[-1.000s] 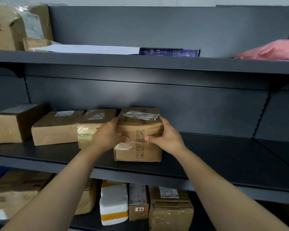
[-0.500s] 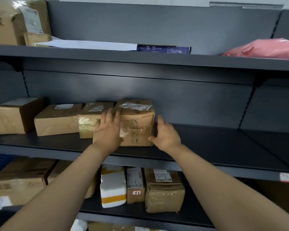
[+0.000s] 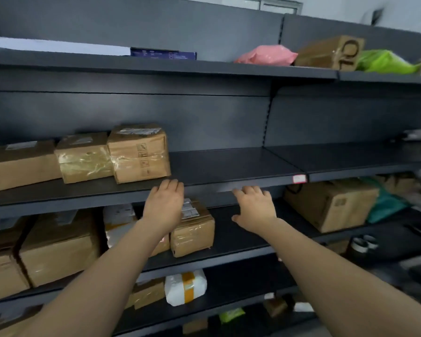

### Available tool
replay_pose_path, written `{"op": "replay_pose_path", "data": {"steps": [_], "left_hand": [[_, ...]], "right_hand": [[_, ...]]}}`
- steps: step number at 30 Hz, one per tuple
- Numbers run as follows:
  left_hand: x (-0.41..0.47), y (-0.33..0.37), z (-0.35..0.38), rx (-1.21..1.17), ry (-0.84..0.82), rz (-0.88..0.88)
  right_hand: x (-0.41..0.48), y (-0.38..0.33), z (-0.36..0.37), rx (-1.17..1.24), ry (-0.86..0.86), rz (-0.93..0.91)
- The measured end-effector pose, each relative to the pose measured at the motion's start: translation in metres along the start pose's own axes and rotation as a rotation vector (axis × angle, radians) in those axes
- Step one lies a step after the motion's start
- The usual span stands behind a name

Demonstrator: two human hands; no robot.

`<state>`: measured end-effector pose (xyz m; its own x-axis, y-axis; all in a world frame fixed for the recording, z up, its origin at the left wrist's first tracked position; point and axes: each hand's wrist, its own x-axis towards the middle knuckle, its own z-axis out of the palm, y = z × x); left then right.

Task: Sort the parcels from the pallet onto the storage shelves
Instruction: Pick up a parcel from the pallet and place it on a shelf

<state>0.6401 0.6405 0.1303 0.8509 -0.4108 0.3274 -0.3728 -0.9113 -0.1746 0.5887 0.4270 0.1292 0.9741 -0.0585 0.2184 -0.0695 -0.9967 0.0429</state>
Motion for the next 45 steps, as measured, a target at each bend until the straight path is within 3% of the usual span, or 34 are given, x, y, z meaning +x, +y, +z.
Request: {"op": "replay_pose_path", "data": {"steps": [11, 22, 45], "left_hand": [[-0.089, 0.153, -0.008, -0.18, -0.078, 0.44], [-0.204, 0.355, -0.052, -0.261, -0.018, 0.869], [-0.467, 0.764, -0.1, -0.359, -0.228, 1.499]], "right_hand": [[-0.23, 0.067, 0.003, -0.088, -0.174, 0.454], [-0.459, 0.149, -0.001, -0.128, -0.246, 0.852], [-0.871, 0.317, 0.012, 0.013, -0.422, 1.486]]}}
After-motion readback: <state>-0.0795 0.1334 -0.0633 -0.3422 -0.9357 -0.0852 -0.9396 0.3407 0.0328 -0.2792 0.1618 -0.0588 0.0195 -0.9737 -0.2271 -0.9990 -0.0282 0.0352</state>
